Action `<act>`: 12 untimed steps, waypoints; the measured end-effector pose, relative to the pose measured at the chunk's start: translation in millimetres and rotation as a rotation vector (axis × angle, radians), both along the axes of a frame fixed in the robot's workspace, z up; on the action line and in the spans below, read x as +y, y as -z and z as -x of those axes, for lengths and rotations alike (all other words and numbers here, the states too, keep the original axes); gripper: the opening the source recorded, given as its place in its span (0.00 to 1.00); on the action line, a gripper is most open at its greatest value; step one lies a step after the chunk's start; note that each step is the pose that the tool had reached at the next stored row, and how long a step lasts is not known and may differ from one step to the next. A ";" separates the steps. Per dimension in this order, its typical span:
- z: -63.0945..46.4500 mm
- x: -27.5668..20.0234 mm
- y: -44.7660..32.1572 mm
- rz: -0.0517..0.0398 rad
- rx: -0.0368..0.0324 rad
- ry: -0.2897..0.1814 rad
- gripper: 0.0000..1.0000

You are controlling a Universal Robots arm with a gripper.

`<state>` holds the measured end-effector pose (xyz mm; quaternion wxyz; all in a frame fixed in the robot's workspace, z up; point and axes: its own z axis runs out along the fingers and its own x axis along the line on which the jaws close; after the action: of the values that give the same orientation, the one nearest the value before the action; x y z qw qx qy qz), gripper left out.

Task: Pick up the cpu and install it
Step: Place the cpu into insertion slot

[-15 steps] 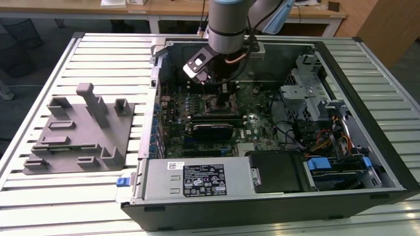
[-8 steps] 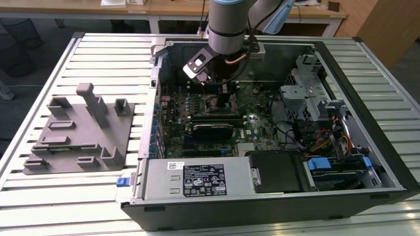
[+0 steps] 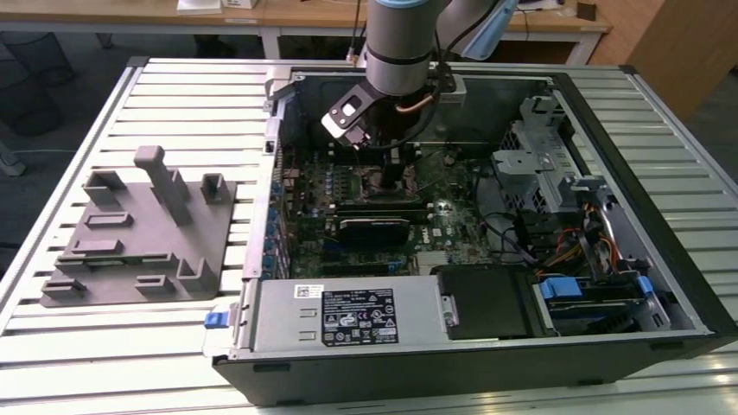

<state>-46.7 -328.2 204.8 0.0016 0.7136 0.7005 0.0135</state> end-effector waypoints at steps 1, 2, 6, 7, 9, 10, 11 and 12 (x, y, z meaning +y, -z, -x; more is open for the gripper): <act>0.0 0.0 0.0 0.0000 0.0000 0.000 0.52; 0.0 0.0 0.0 0.0000 -0.0001 0.000 0.52; 0.0 -0.1 0.0 0.0000 0.0000 0.000 0.53; 0.0 -0.1 0.0 0.0000 0.0000 0.000 0.59; 0.0 -0.1 0.0 0.0000 0.0000 0.000 0.59; 0.0 -0.1 0.0 0.0000 0.0000 0.000 0.59; 0.0 -0.1 0.0 0.0000 0.0000 0.000 0.59; 0.0 -0.1 0.0 0.0000 0.0000 0.000 0.59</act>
<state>-46.7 -328.3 204.8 0.0016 0.7136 0.7004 0.0135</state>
